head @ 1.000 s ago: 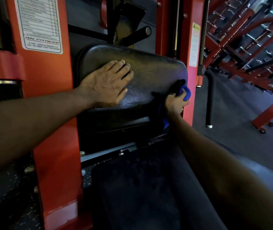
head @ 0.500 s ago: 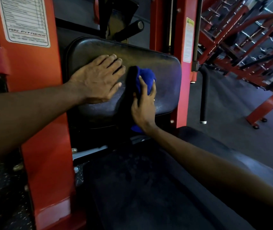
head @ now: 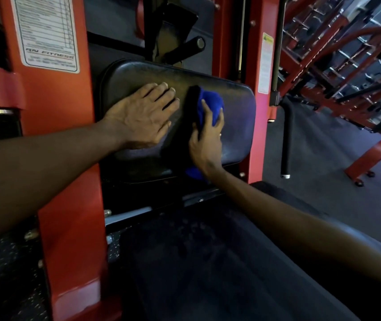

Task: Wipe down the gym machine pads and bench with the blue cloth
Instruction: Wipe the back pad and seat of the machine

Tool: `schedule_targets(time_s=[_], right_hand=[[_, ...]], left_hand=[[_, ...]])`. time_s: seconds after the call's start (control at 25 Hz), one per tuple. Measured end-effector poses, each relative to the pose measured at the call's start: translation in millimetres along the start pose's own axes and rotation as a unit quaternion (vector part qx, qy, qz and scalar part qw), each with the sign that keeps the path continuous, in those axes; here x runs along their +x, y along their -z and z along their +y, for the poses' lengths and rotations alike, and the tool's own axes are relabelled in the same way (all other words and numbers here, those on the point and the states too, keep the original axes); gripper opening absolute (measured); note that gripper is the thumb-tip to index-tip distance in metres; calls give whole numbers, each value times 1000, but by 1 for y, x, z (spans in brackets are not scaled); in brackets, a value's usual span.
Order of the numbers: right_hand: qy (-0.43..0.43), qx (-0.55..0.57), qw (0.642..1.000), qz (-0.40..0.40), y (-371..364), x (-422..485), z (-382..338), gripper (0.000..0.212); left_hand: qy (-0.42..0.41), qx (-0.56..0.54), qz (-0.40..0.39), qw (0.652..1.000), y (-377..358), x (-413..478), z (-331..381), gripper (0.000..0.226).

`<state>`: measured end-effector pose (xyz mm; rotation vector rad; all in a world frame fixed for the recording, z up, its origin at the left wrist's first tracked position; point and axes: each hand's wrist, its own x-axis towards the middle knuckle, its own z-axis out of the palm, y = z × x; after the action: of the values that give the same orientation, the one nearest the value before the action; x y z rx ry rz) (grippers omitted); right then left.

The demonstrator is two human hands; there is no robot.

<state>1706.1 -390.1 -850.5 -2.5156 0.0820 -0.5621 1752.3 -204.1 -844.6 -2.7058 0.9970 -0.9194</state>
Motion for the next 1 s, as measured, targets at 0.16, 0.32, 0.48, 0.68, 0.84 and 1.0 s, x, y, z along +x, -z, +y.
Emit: schedule_targets(time_s=[0.16, 0.32, 0.48, 0.68, 0.84, 1.0], right_hand=[[51, -2, 999, -15, -5, -12, 11, 68], [60, 11, 998, 7, -10, -13, 13, 69], [43, 31, 999, -1, -6, -13, 12, 69], [7, 180, 983, 42, 19, -17, -3, 55], [-170, 238, 955, -36, 64, -27, -5, 12], [-374, 207, 893, -142, 92, -60, 22, 26]], left_hand=[[-2, -12, 1, 1000, 3, 1, 1, 59], [1, -17, -9, 1000, 7, -1, 1, 61], [-3, -20, 0, 1000, 7, 0, 1, 61], [-8, -31, 7, 999, 3, 0, 0, 61], [3, -93, -17, 996, 10, 1, -3, 61], [57, -183, -73, 979, 31, 3, 9, 66]])
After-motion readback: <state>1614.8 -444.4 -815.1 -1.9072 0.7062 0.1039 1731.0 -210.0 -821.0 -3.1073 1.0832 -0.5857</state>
